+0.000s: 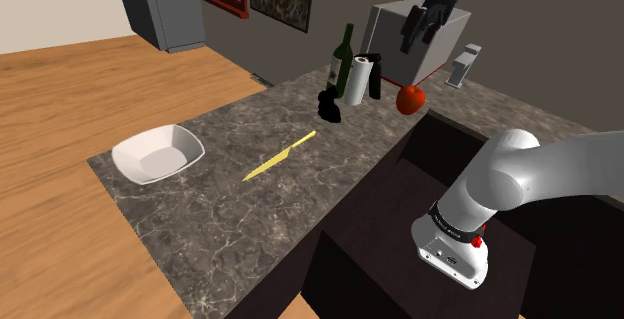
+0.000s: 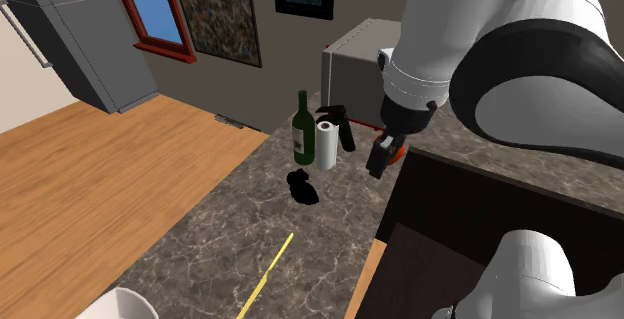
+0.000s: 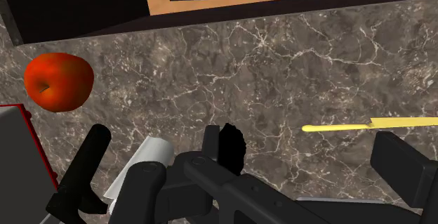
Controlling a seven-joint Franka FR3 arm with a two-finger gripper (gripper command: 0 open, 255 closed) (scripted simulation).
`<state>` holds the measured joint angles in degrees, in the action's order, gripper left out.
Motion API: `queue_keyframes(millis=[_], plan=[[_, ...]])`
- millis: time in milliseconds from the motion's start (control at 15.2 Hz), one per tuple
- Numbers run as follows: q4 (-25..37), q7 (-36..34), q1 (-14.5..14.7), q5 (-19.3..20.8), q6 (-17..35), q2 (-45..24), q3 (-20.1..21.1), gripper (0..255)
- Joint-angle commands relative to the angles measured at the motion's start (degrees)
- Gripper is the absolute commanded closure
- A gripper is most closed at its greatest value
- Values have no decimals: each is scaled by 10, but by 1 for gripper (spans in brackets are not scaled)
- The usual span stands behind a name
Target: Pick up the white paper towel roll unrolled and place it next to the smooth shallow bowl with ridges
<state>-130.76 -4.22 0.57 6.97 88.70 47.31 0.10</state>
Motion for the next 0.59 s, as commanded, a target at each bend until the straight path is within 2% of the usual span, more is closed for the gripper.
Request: queue_keyframes(millis=[0,528], plan=[[0,0,0,0,0,0,0,0],[19,59,-14,26,106,-125,-70,0]])
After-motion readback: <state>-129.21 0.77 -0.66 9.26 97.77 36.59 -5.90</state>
